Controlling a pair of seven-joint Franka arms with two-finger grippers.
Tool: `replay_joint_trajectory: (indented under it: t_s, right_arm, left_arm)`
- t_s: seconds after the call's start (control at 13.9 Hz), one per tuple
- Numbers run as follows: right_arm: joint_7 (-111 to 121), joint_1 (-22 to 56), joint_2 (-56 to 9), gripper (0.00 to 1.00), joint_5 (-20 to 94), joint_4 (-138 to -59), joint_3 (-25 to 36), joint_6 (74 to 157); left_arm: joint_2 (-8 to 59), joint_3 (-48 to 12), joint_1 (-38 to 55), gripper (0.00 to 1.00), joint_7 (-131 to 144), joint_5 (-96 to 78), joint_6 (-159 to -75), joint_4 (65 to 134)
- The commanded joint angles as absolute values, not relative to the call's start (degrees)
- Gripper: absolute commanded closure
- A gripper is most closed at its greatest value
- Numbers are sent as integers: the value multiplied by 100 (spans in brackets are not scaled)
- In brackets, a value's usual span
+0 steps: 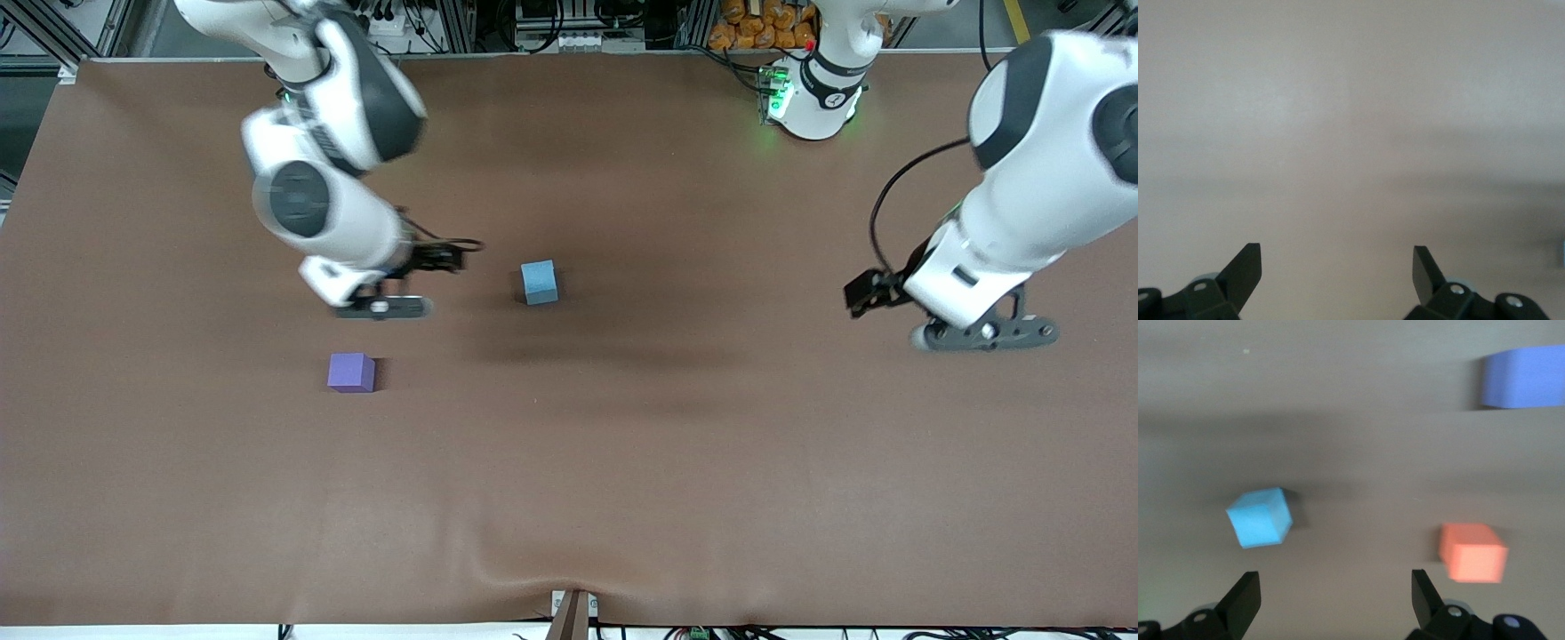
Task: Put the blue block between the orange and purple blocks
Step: 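Lower the right gripper onto the light-blue cube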
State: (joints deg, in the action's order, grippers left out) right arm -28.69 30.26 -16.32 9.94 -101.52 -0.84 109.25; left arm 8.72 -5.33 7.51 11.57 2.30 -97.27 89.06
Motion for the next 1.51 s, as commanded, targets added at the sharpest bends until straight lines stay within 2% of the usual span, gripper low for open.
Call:
replay_joint_trajectory:
  t_s: [0.0,0.29,0.57,0.72,0.93,1.22,1.29,1.36,1.44]
  right_arm:
    - [-3216,3488,-1967,0,1090,-10607,-18,12046]
    - [-3243,3971,-2565,0,1099,-10661,-18,13023]
    - [-3243,4271,-2838,0,1099,-10749,-18,13605]
    - [-3217,4394,-2883,0,1073,-10767,-9,13641]
    - [-3173,4517,-2935,0,1020,-10802,0,13667]
    - [-3190,4693,-3225,2,1020,-11012,9,14334]
    - [-3164,4719,-3243,40,950,-11013,9,14335]
    - [-3216,4676,-3234,99,801,-10987,0,14283]
    - [-3208,4650,-3191,100,800,-10952,0,14204]
  left_arm:
    - [176,-615,475,0,634,316,-9634,9492]
    - [-70,-545,343,0,214,343,-9317,9484]
    - [-175,218,764,0,-516,352,-9106,9449]
    - [-176,229,756,0,-957,352,-8572,9300]
    - [-176,-25,677,0,-460,264,-8490,9071]
    - [-237,-237,651,0,-106,255,-8437,9035]
    - [-272,-237,650,0,-114,246,-8437,9035]
    - [-299,-237,650,0,-123,255,-8429,9035]
    - [-334,-237,642,0,-123,246,-8420,9035]
